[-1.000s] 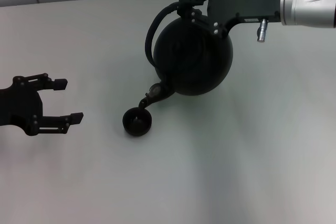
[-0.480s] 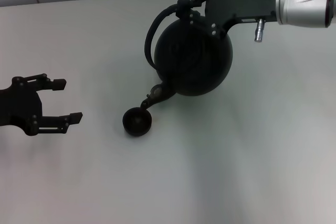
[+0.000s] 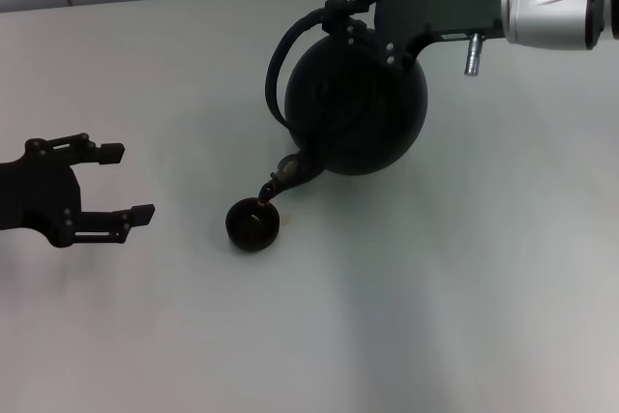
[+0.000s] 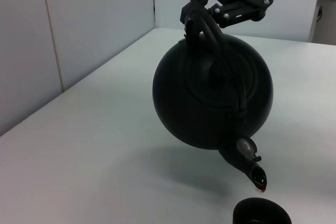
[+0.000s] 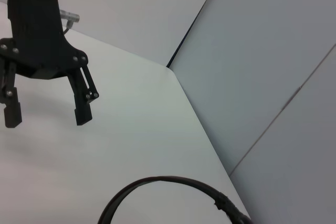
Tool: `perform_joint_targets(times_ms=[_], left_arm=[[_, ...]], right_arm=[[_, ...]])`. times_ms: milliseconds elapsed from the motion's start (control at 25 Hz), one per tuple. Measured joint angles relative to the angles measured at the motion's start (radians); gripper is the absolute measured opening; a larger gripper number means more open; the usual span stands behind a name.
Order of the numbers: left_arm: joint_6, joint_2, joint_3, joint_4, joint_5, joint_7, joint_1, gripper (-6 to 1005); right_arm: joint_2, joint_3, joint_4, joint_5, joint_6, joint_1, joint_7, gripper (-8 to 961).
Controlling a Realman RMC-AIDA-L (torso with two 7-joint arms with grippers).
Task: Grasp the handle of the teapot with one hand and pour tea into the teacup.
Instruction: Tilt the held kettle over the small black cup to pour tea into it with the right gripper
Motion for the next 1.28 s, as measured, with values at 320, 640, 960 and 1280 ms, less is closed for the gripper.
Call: perform_joint_targets(times_ms=[320, 640, 960, 1280], left_arm=[[-0.001, 0.002, 0.0, -0.005, 0.0, 0.0, -0.002, 869], [-0.004, 0.008, 0.003, -0.007, -0.002, 0.0, 0.0, 869], [-0.005, 0.012, 0.004, -0.008, -0.005, 0.0, 0.001, 869], [-0.004, 0.012, 0.002, -0.008, -0.007, 0.002, 0.005, 869]], right_arm=[[-0.001, -0.014, 0.0, 0.0, 0.002, 0.009, 0.0, 113], [-0.001, -0.03, 0.0, 0.0, 0.006, 0.013, 0.0, 113], [-0.002, -0.037, -0.001, 0.0, 0.006, 0.021, 0.0, 112], [-0.002, -0.05, -0.015, -0.012, 0.006, 0.025, 0.004, 112]])
